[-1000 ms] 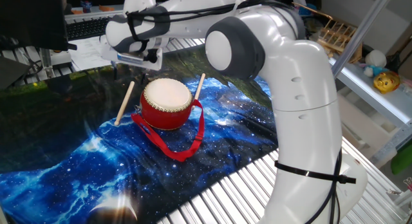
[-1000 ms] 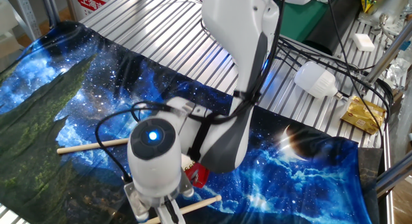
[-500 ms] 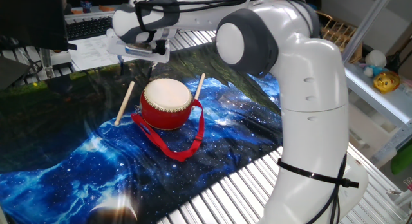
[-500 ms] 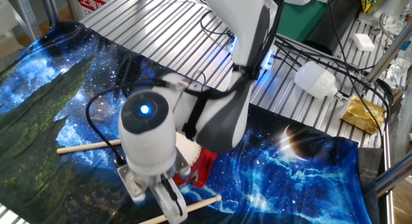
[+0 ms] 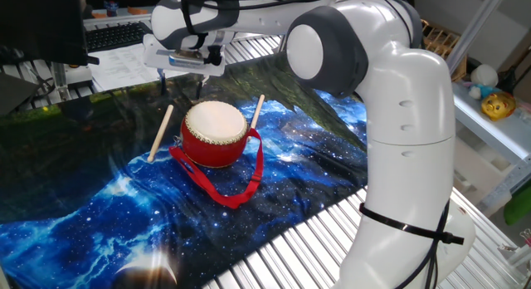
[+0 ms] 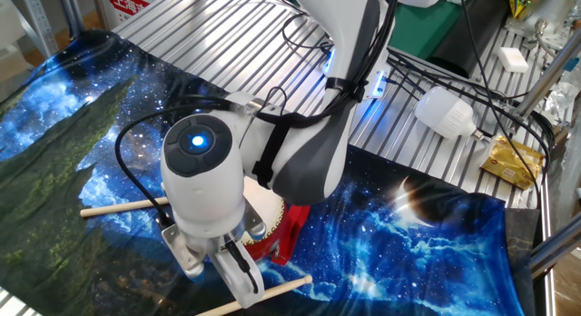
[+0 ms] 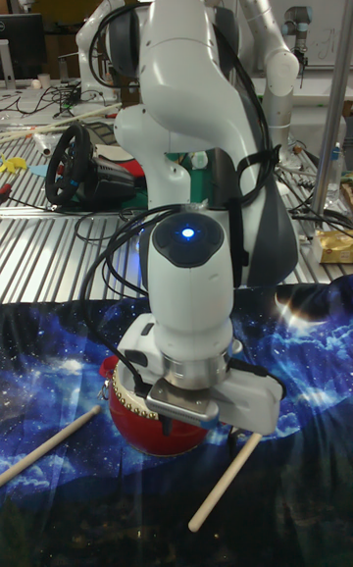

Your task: Play the drum

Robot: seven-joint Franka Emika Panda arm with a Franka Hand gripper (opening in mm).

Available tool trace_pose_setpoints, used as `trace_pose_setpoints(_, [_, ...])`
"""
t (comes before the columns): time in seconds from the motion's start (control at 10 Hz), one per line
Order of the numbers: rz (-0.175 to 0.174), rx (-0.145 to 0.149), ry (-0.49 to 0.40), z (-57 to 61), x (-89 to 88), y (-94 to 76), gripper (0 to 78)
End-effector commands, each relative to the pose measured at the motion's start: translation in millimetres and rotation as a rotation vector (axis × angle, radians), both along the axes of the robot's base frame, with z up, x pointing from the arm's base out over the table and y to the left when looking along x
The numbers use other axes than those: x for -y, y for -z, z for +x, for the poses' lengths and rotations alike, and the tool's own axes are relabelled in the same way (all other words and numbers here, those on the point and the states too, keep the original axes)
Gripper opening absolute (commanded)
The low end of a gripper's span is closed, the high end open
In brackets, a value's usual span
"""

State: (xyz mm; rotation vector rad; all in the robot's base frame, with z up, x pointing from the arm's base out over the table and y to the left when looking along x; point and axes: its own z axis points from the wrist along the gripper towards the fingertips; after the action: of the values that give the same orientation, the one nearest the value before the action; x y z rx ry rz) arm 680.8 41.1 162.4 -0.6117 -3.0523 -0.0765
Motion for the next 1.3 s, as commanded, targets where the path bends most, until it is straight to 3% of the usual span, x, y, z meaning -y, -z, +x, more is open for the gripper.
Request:
trace_pose_setpoints(0.1, [0.0,-0.004,-0.009,1.8,0.2,-2.8,77.5])
trace_pose_setpoints(0.2, [0.003,-0.007,-0.012,1.8,0.2,-2.8,77.5])
trace_pose_setpoints(0.5, [0.01,0.034,-0.01,1.8,0.2,-2.8,77.5])
trace_pose_setpoints(0.6, [0.01,0.034,-0.013,1.8,0.2,-2.8,77.5])
trace_pose_setpoints(0.8, [0.0,0.028,-0.018,1.8,0.2,-2.8,77.5])
trace_pose_setpoints(1.0, [0.002,0.007,-0.097,1.8,0.2,-2.8,77.5])
trace_pose_setpoints(1.3, [0.005,-0.012,-0.11,0.0,0.3,-8.0,77.5])
